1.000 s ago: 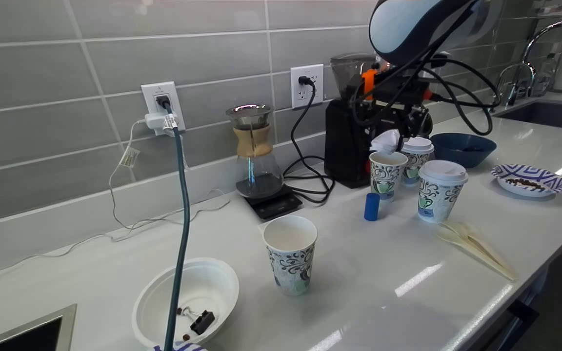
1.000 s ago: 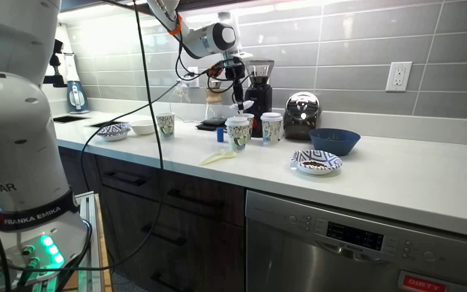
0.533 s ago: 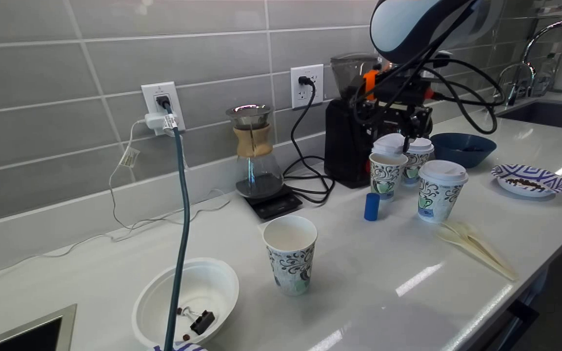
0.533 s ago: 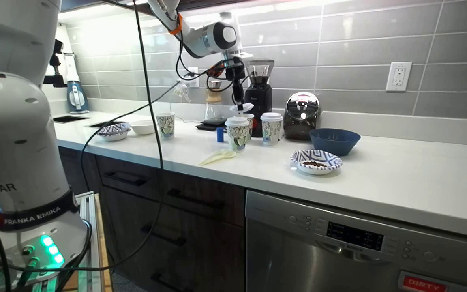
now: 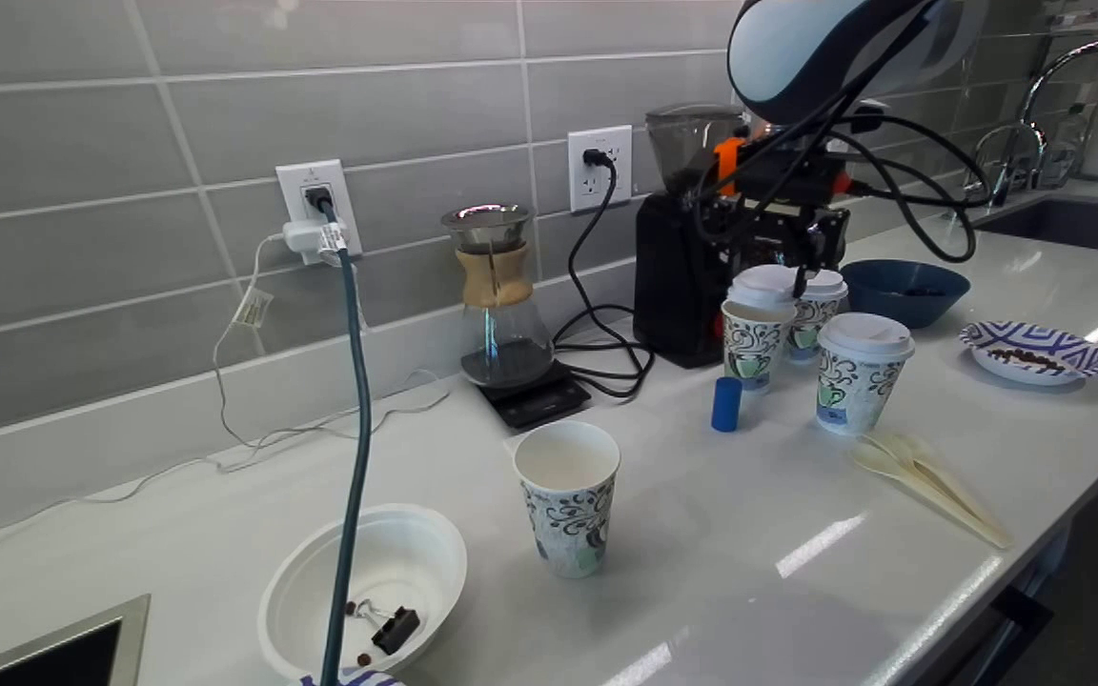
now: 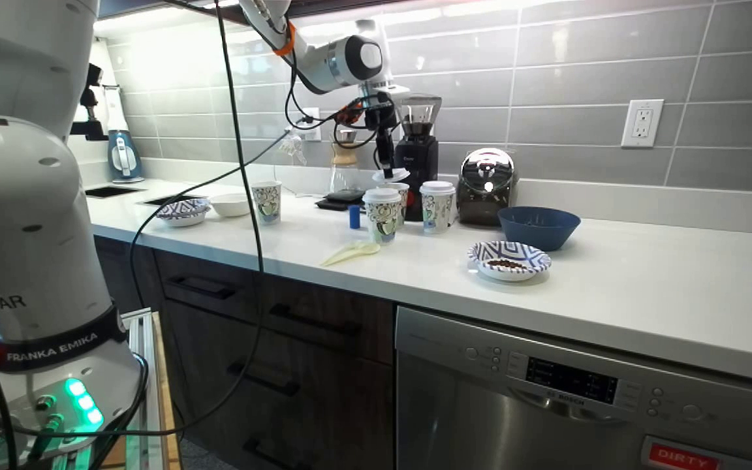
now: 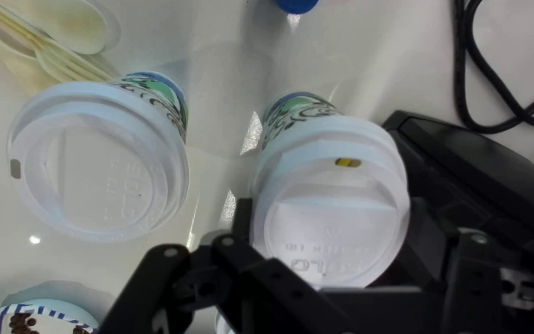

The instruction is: Pick up the white paper cup lid and put it on the paper cup to the right, push down on the first paper cup lid on a cup to the right

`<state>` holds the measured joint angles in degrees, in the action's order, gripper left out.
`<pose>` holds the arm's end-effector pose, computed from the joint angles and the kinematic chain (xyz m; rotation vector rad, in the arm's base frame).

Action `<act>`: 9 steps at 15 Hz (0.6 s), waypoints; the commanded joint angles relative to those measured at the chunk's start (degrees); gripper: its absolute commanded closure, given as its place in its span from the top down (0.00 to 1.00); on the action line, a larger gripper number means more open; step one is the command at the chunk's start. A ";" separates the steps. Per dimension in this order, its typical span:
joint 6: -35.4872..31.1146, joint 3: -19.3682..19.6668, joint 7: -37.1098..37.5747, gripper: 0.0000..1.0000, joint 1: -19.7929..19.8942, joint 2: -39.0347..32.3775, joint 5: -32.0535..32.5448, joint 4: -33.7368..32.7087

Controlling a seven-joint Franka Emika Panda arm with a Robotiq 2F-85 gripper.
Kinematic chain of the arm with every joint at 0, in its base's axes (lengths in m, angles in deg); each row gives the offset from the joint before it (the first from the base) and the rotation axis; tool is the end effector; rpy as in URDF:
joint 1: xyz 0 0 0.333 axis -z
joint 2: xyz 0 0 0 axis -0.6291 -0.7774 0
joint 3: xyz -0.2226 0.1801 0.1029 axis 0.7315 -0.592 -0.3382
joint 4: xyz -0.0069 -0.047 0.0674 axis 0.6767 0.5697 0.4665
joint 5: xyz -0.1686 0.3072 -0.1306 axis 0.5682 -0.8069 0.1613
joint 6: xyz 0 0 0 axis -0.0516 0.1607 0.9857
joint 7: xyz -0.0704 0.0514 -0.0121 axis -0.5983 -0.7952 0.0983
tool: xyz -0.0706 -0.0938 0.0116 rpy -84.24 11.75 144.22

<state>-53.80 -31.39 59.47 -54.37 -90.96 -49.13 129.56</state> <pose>0.6248 0.1817 0.3904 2.9127 -1.0990 0.3030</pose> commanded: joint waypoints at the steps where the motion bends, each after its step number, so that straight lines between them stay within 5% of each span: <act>1: 2.08 -0.24 0.26 0.83 0.33 -1.56 -0.71 -2.49; 9: 2.29 -0.28 -0.16 0.85 0.53 -3.33 -1.45 -3.53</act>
<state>-53.24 -31.39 59.47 -54.23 -92.47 -49.32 129.04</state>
